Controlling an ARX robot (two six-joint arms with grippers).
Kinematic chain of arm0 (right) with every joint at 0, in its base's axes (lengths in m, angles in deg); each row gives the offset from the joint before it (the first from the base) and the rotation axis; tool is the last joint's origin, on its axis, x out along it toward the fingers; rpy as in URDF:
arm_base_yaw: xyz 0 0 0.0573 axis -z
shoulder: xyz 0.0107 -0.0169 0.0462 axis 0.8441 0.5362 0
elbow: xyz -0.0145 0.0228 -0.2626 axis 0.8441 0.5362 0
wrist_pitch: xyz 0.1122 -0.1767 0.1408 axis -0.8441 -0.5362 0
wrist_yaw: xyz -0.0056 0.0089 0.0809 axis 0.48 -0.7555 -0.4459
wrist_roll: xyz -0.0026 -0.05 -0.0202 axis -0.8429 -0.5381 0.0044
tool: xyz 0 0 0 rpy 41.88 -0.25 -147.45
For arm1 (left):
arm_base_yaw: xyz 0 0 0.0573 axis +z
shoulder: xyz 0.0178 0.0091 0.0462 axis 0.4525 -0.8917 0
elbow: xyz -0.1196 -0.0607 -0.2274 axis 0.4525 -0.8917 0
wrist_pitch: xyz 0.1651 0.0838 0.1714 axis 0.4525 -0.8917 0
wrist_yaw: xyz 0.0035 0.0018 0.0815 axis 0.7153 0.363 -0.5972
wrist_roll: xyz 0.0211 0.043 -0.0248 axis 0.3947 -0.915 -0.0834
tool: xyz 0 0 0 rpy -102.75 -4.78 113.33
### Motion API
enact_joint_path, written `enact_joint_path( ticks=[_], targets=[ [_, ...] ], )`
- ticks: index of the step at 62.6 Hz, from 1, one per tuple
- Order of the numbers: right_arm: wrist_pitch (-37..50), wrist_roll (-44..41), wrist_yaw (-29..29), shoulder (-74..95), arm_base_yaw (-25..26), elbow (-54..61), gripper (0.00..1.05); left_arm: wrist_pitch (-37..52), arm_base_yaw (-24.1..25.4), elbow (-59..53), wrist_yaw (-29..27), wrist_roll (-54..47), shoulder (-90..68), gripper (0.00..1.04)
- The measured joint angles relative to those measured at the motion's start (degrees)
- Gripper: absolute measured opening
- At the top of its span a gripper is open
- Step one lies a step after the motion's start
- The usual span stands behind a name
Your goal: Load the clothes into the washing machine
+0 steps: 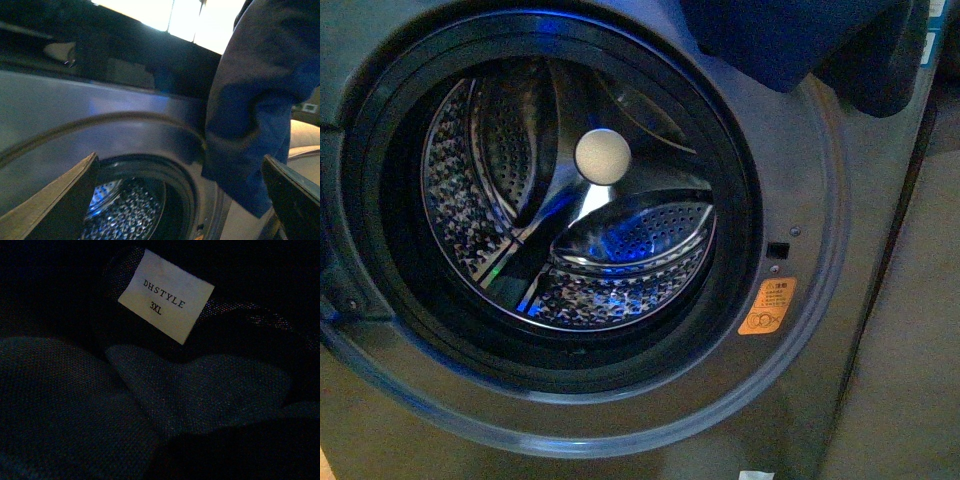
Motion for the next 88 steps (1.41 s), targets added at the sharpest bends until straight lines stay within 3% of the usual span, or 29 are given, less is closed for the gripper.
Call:
enact_joint_path(
  ticks=[20,39,70,88],
  targets=[
    [0.0,0.0,-0.02,0.0,0.0,0.0,0.14,5.18,-12.31,14.56,-2.91,0.61,-14.99,0.98],
    [0.0,0.0,-0.02,0.0,0.0,0.0,0.14,0.61,-23.41,24.83,-12.31,-5.14,-23.3,0.98],
    [0.0,0.0,0.0,0.0,0.0,0.0,0.14,-0.74,-36.2,32.26,-16.44,-10.23,-26.88,0.98],
    [0.0,-0.02,0.07,0.0,0.0,0.0,0.14,-5.46,-42.34,37.35,-30.23,-16.79,-29.46,0.98]
  ],
)
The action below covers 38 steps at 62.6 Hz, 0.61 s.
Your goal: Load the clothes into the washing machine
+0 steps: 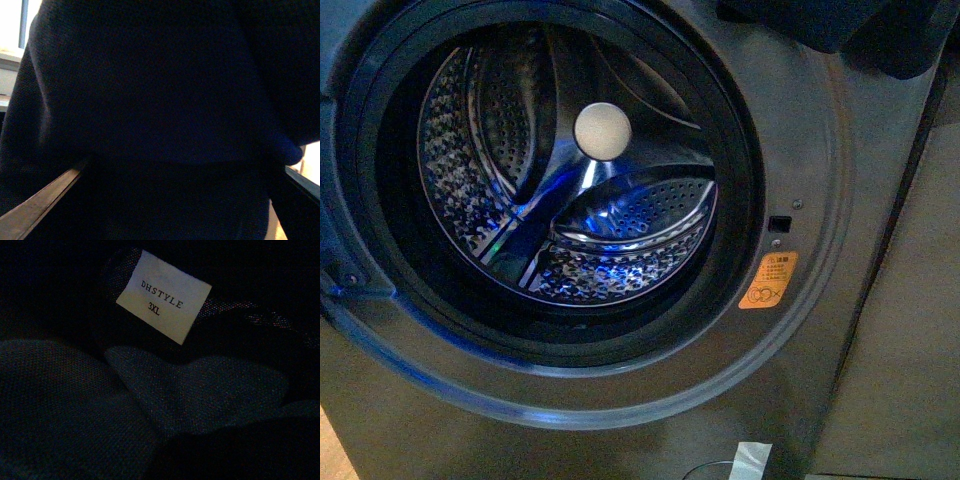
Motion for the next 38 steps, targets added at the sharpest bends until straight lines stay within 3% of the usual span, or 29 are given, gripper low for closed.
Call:
enact_joint_path(
  ticks=[16,38],
  targets=[
    [0.0,0.0,0.0,0.0,0.0,0.0,0.14,-4.87,-4.0,4.42,-14.36,-1.92,-1.95,0.98],
    [0.09,-0.02,0.09,-0.07,0.02,0.0,0.14,-3.28,-10.78,7.69,-19.41,-3.58,-3.91,0.98]
  ],
)
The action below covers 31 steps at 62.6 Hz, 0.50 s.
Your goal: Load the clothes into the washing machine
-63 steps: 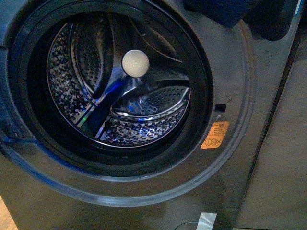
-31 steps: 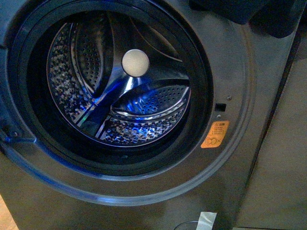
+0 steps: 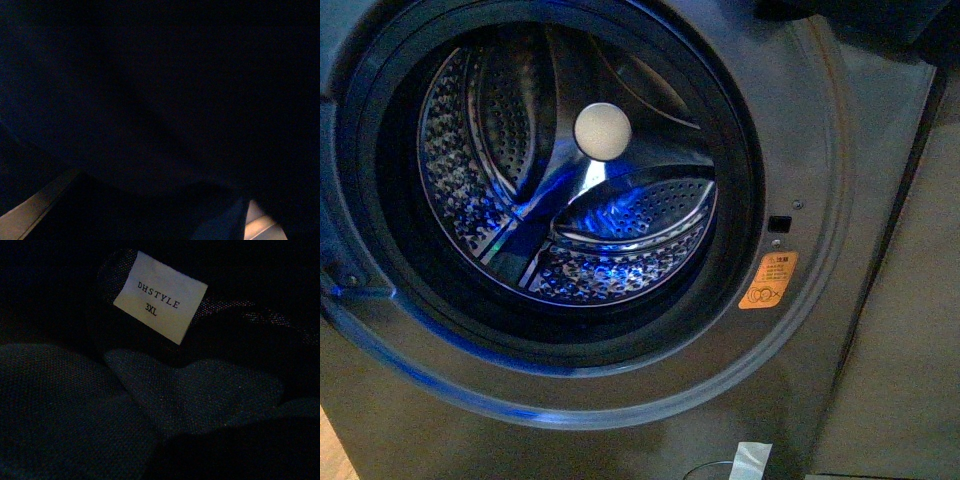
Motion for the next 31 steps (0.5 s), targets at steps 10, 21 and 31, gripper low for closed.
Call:
enact_joint_path(
  ticks=[10,21,31],
  targets=[
    [0.04,0.02,0.07,-0.09,0.0,0.0,0.14,-1.22,-0.9,3.52,-7.5,-3.34,-2.49,0.98],
    [0.04,0.02,0.09,-0.09,0.0,0.0,0.14,-2.12,-2.01,8.68,-20.87,-13.14,-6.34,0.98],
    [0.04,0.02,0.07,-0.09,0.0,0.0,0.14,-2.38,-2.54,10.62,-26.32,-15.08,-7.76,0.98]
  ],
)
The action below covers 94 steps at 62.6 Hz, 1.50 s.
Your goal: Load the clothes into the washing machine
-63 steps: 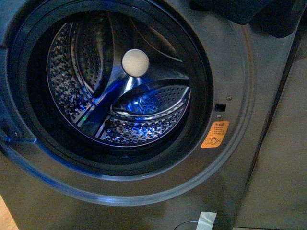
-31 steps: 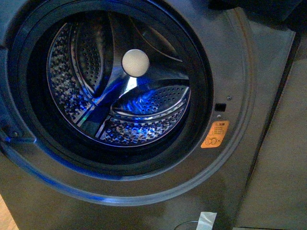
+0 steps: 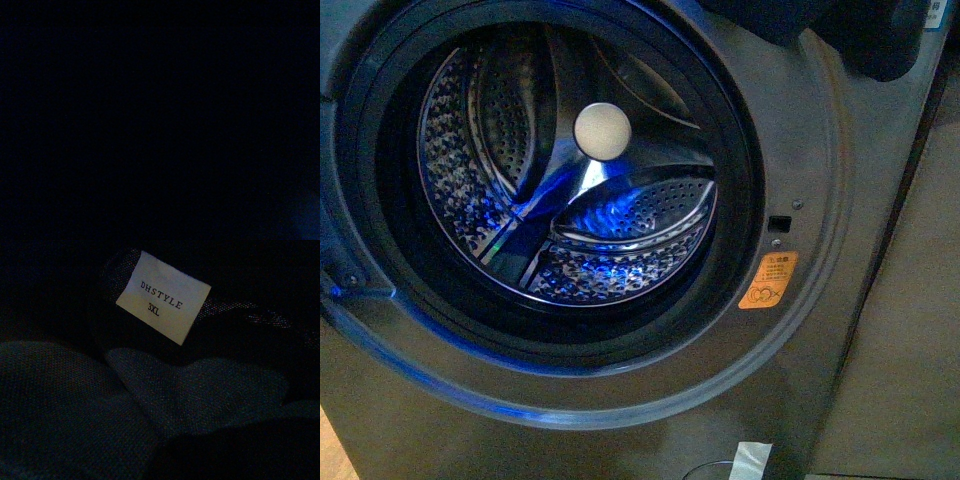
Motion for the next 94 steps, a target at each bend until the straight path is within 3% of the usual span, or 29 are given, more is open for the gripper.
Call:
enact_joint_path(
  ticks=[26,32,56,66,69,94],
  targets=[
    [0.0,0.02,-0.07,0.0,-0.02,0.0,0.14,2.1,0.94,1.27,-5.49,-0.48,-1.33,0.98],
    [0.0,0.0,-0.11,0.0,-0.02,0.02,0.15,1.46,2.08,1.36,-6.03,1.11,-1.33,0.87],
    [0.24,0.02,-0.15,-0.42,-0.02,0.13,0.62,-0.52,6.16,1.05,-5.97,7.04,-0.46,0.39],
    [0.28,0.0,-0.15,-0.57,-0.02,0.13,0.92,-1.03,8.07,-1.22,-5.7,9.86,0.94,0.13],
    [0.28,0.0,-0.13,-0.57,-0.02,0.13,0.99,-1.09,8.59,-2.54,-5.27,10.71,1.77,0.1],
    [0.31,-0.02,-0.13,-0.57,-0.02,0.13,0.97,1.95,13.49,-20.79,-0.61,15.98,10.32,0.08]
  ],
)
